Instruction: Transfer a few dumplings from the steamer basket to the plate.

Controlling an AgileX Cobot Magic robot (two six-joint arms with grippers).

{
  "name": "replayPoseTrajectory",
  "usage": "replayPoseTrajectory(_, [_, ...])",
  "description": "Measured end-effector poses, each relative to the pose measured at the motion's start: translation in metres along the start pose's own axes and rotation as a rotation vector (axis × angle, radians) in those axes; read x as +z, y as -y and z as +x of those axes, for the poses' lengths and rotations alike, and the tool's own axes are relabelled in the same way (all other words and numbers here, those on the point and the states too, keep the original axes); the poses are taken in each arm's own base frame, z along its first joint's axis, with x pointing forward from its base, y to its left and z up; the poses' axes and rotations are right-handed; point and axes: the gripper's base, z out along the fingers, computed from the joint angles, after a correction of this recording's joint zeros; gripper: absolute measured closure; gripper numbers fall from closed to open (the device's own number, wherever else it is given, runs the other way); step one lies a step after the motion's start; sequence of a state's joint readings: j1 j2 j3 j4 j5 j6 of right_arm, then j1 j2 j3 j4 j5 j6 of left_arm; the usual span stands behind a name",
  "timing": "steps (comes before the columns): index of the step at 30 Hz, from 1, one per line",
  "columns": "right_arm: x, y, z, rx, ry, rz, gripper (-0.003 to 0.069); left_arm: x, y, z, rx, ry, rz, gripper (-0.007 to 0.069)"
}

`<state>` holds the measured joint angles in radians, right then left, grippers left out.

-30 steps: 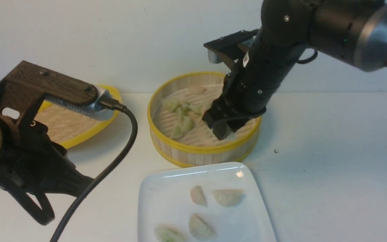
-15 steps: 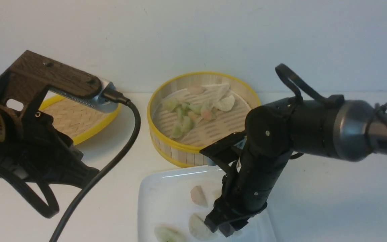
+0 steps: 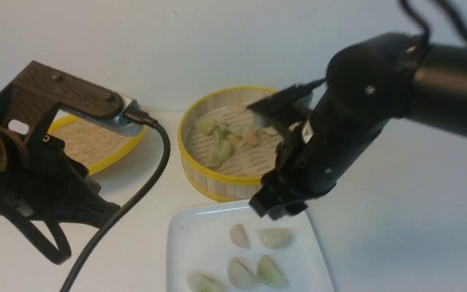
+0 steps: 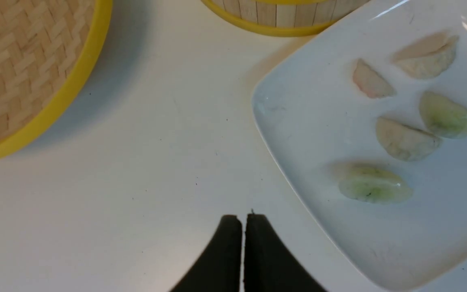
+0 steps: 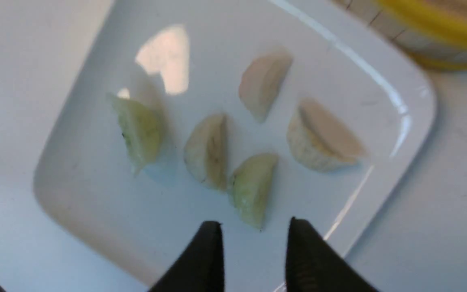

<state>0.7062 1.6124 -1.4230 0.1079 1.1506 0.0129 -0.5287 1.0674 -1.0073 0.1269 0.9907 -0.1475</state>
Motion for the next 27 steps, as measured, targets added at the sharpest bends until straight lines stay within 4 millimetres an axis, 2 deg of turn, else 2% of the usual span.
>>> replayPoseTrajectory(1, [-0.023,0.000,0.003,0.010,0.061,0.018,0.0552,0.000,0.000,0.000,0.000,0.000,0.000,0.0631])
replayPoseTrajectory(3, [-0.065,0.001,0.013,0.032,0.178,0.050,0.0627,0.000,0.000,0.000,0.004,0.000,0.000,0.0631])
replayPoseTrajectory(4, [-0.083,0.002,0.019,0.045,0.236,0.061,0.0643,0.000,0.000,0.000,0.008,0.000,0.000,0.0631])
replayPoseTrajectory(5, [-0.111,0.003,0.033,0.065,0.332,0.079,0.0659,0.000,0.000,0.000,0.011,0.000,0.000,0.0631])
replayPoseTrajectory(6, [-0.129,0.004,0.045,0.077,0.402,0.089,0.0666,0.000,0.000,0.000,0.012,0.000,0.000,0.0631])
replayPoseTrajectory(9, [-0.160,0.007,0.082,0.090,0.560,0.102,0.0672,0.000,0.000,0.000,0.016,0.000,0.000,0.0631])
replayPoseTrajectory(10, [-0.171,0.008,0.100,0.087,0.631,0.106,0.0673,0.000,0.000,0.000,0.018,0.001,0.000,0.0631])
replayPoseTrajectory(11, [-0.170,0.009,0.108,0.087,0.639,0.110,0.0673,0.000,0.000,0.000,0.018,0.002,0.000,0.0631])
replayPoseTrajectory(12, [-0.172,0.011,0.124,0.083,0.683,0.114,0.0673,0.000,0.000,0.000,0.019,0.005,0.001,0.0631])
replayPoseTrajectory(15, [-0.170,0.015,0.185,0.069,0.856,0.109,0.0673,0.000,0.001,-0.003,0.015,0.030,0.008,0.0631])
replayPoseTrajectory(17, [-0.169,0.016,0.207,0.067,0.941,0.102,0.0673,0.000,0.001,-0.003,0.011,0.038,0.016,0.0631])
replayPoseTrajectory(20, [-0.164,0.021,0.252,0.084,1.088,0.095,0.0673,0.000,0.003,-0.006,0.002,0.065,0.033,0.0631])
replayPoseTrajectory(22, [-0.162,0.024,0.275,0.105,1.166,0.100,0.0673,0.000,0.004,-0.007,0.002,0.082,0.045,0.0631])
replayPoseTrajectory(23, [-0.162,0.024,0.277,0.108,1.173,0.101,0.0673,0.000,0.004,-0.007,0.002,0.082,0.045,0.0631])
replayPoseTrajectory(25, [-0.162,0.028,0.295,0.134,1.251,0.104,0.0673,-0.001,0.006,-0.009,0.004,0.104,0.061,0.0631])
replayPoseTrajectory(27, [-0.163,0.029,0.301,0.138,1.283,0.107,0.0673,-0.001,0.006,-0.010,0.003,0.113,0.067,0.0631])
